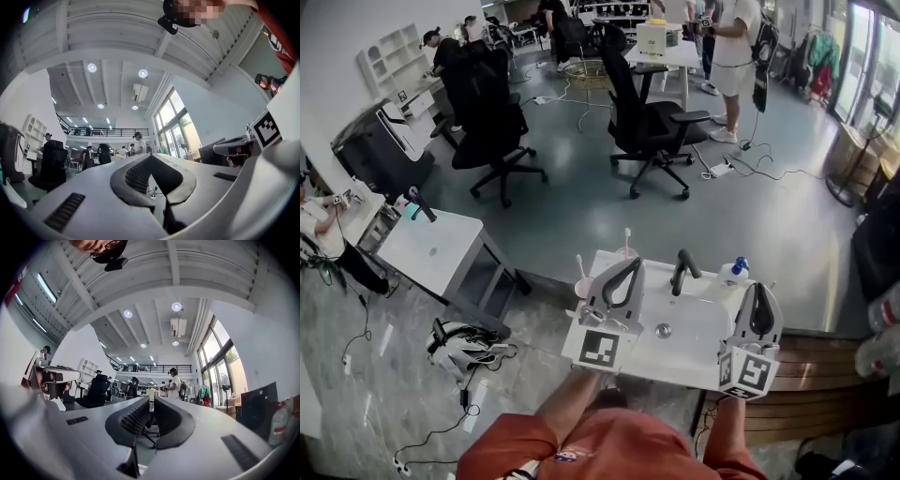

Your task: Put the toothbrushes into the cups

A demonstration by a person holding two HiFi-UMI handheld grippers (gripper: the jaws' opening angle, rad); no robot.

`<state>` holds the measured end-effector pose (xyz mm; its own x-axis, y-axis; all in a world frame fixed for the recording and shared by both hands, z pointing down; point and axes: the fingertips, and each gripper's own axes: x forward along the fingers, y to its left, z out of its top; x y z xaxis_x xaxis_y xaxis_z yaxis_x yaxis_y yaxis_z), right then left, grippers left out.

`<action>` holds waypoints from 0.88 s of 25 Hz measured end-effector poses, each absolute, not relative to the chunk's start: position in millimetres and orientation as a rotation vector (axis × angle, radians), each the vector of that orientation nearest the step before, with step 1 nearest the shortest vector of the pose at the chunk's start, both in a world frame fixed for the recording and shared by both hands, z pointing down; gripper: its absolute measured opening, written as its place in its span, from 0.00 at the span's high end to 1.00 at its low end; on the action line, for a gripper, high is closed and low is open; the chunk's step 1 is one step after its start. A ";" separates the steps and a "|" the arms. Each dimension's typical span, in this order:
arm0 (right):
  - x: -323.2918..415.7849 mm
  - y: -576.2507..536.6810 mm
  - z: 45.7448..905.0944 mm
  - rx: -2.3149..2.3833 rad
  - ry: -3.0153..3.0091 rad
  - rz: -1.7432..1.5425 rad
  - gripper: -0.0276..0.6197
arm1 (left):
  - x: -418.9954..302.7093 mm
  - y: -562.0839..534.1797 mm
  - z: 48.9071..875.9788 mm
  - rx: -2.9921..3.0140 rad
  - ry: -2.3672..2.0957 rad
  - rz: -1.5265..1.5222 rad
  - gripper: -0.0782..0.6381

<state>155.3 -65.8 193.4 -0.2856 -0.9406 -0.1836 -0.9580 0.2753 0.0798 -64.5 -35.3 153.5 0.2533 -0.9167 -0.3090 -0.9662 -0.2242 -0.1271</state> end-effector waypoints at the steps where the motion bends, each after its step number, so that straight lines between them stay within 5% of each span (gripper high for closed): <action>1: 154.9 -66.2 194.4 -1.814 2.431 0.265 0.90 | -64.6 -35.7 154.7 -2.240 1.745 0.241 0.87; 22: 138.3 -81.3 206.6 -1.795 2.479 0.256 0.95 | -78.7 -48.3 172.4 -2.233 1.788 0.194 0.87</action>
